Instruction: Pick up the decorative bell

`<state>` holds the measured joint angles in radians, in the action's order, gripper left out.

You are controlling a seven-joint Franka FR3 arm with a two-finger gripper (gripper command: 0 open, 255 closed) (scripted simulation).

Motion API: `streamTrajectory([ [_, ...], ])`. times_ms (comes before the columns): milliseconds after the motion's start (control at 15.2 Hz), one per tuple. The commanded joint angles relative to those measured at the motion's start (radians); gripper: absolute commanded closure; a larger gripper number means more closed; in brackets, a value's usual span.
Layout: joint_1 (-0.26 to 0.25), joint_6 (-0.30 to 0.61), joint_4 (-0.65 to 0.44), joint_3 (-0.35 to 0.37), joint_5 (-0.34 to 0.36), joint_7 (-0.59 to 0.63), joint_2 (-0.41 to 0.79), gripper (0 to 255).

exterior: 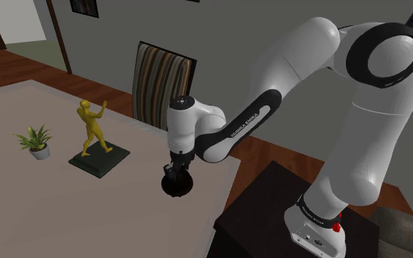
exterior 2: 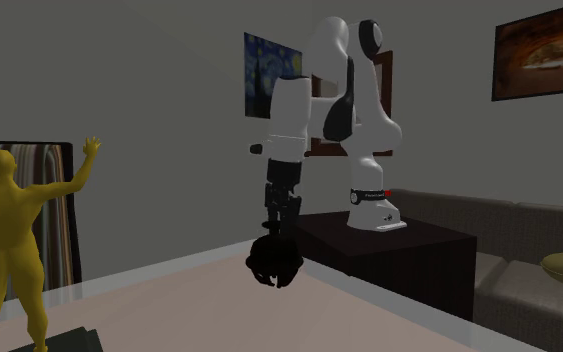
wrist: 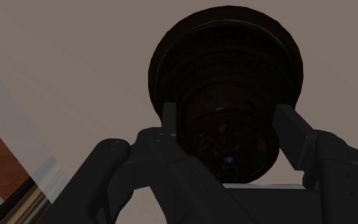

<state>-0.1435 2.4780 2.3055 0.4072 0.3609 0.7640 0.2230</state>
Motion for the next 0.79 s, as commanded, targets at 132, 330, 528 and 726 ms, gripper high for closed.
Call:
streamTrajectory([
  [132,0.011,-0.04,-0.001,0.015,-0.044,-0.036,-0.048,255],
  [330,0.016,-0.074,-0.007,0.024,-0.076,-0.062,-0.082,255],
  [528,0.02,-0.108,-0.015,0.031,-0.105,-0.086,-0.115,255],
  [726,0.02,-0.122,-0.018,0.032,-0.116,-0.095,-0.127,255],
])
